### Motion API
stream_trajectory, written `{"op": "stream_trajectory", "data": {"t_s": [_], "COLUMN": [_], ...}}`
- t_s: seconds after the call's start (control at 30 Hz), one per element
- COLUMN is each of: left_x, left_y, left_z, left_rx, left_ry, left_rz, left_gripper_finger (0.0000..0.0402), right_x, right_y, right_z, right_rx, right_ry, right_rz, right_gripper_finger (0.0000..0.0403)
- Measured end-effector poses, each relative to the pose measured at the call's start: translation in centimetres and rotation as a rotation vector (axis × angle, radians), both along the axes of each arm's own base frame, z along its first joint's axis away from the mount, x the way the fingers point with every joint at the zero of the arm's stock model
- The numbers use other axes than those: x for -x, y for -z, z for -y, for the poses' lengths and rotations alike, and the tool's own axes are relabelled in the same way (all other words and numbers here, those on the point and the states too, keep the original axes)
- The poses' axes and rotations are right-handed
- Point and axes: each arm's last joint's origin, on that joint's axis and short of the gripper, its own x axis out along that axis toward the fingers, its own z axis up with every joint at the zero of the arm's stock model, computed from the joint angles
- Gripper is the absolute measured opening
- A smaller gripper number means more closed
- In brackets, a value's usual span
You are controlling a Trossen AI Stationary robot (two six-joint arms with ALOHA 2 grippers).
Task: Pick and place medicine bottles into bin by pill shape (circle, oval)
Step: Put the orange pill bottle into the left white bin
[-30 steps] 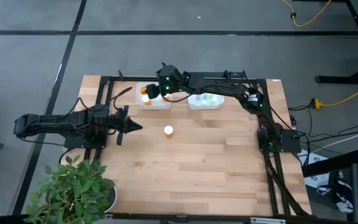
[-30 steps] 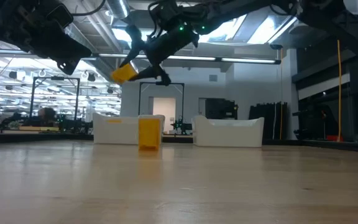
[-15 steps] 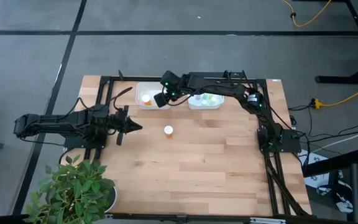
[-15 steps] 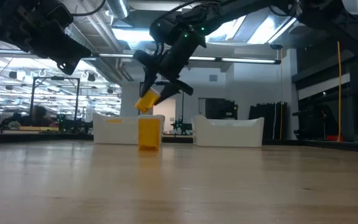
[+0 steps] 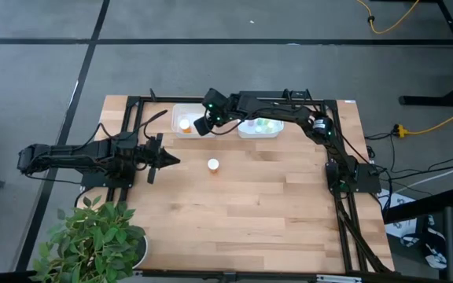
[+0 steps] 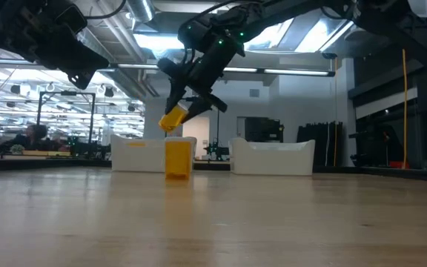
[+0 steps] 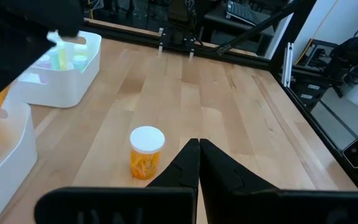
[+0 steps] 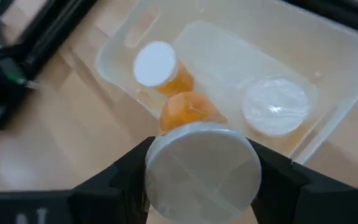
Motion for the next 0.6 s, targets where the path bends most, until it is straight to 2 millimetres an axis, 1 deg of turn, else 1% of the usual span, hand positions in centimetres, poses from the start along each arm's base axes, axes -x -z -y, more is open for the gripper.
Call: {"op": "stream_trajectory", "data": {"t_s": [0.17,0.33,0.5,0.6], "left_x": [0.0,0.0,0.0,0.0], "left_y": [0.0,0.0,0.0,0.0], "left_z": [0.0,0.0,0.0,0.0], "left_rx": [0.0,0.0,0.0,0.0], "left_ry": [0.0,-0.001,-0.001,-0.001], "left_rz": [0.0,0.0,0.0,0.0], "left_gripper_finger": [0.0,0.0,0.0,0.0], "right_x": [-0.1,0.2,0.3,0.4], "right_y": [0.7,1.9,1.9,1.9], "right_z": [0.0,0.0,0.1,0.1], "right_rx": [0.065,0.079,0.109,0.101], "right_ry": [-0.059,-0.068,-0.049,-0.074], "right_rz": [-0.049,-0.136,-0.158,-0.163], "right_gripper_finger": [0.021,0.021,0.021,0.021]}}
